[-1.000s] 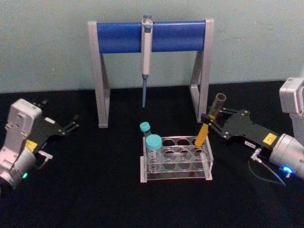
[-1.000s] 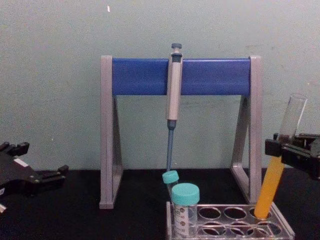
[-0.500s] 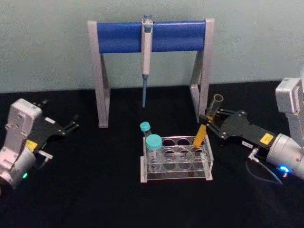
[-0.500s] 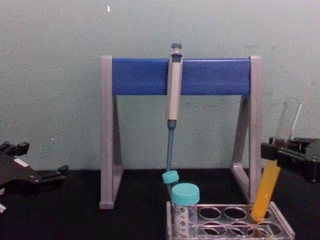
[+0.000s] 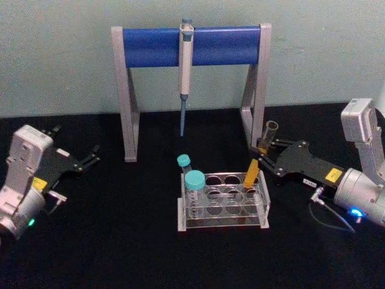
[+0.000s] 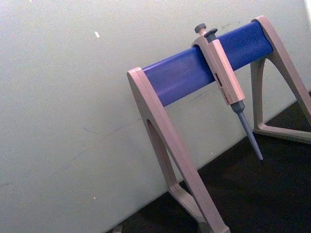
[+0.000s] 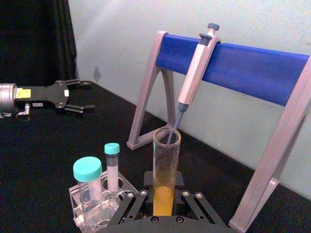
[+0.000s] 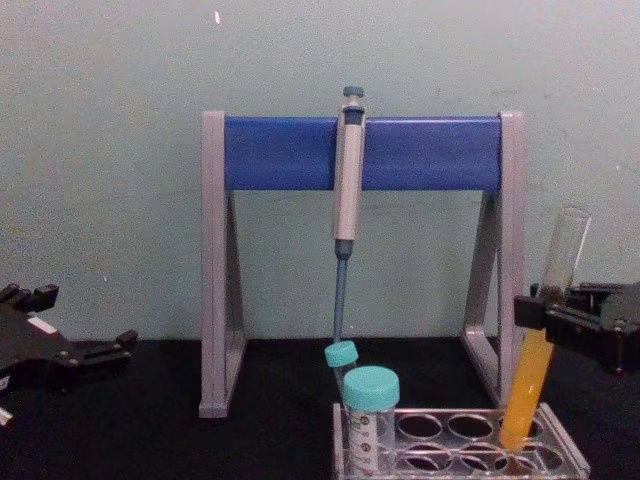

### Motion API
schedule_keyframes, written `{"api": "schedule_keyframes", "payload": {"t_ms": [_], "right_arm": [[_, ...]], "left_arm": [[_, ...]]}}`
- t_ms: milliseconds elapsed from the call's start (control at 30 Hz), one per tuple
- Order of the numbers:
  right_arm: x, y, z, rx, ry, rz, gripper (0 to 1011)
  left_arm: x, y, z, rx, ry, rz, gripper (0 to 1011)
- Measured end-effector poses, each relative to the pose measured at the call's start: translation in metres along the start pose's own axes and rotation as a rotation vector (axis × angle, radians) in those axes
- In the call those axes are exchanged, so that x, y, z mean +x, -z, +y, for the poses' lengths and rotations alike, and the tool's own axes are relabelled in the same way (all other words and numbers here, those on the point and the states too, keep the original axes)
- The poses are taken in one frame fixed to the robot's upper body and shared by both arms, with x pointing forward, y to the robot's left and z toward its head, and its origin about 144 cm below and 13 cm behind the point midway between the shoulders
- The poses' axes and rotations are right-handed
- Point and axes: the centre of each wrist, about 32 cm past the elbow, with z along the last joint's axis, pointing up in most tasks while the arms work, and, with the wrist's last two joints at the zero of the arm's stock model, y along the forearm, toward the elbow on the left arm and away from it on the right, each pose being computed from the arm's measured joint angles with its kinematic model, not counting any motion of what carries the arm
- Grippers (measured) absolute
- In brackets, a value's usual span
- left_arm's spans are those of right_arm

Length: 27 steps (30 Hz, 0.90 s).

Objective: Pick up the test tube from the test tube rack, shake it, then place it back into the test tube rack.

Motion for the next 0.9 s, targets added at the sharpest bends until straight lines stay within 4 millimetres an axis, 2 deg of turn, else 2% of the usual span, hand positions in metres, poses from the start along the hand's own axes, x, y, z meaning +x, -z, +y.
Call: {"api": "schedule_keyframes", "payload": {"t_ms": [900], "right_arm": [[0.0023,0.0038,0.0032,-0.038,-0.001,-0.009,229]], "left_arm": [[0.0,0.0,0.0,0.0,0.0,0.0,1001]]}}
